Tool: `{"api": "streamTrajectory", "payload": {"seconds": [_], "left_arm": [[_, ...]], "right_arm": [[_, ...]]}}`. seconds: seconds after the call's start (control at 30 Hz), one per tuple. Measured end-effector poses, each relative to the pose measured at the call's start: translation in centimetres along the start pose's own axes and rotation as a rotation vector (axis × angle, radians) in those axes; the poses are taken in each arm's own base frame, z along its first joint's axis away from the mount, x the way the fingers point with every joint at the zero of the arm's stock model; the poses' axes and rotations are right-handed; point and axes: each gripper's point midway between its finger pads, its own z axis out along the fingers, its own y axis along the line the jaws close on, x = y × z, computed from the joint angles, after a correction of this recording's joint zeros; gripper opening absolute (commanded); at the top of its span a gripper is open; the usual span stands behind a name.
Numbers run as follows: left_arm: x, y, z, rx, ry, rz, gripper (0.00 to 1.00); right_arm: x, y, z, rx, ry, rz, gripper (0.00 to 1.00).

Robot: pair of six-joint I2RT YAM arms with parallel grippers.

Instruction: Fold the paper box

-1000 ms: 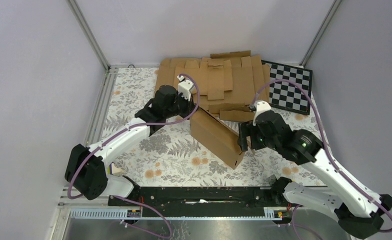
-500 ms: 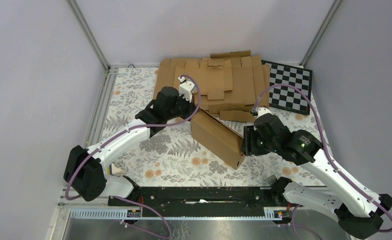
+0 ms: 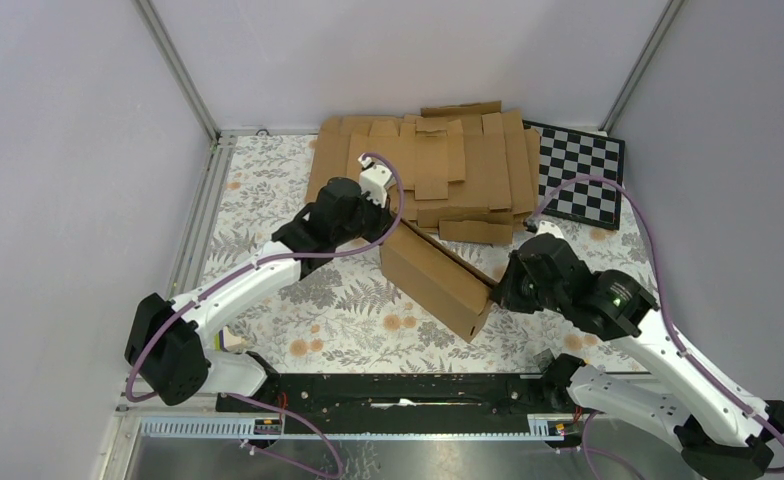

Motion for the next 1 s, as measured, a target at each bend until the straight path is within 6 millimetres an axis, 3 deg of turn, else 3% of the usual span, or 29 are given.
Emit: {"api": "streamTrajectory", "payload": {"seconds": [0.37,1.0], "left_arm": [[0.2,-0.4,-0.1,0.002,-0.008,0.010,0.00],[0.4,-0.5,-0.1,0.004,-0.022,0.014,0.00]], "right_arm": [[-0.3,-0.1,-0.5,-0.018,-0.054,0.150,0.03],[-1.2,0.1,-1.5,-0.063,-0.119,0.200,0.01]]}}
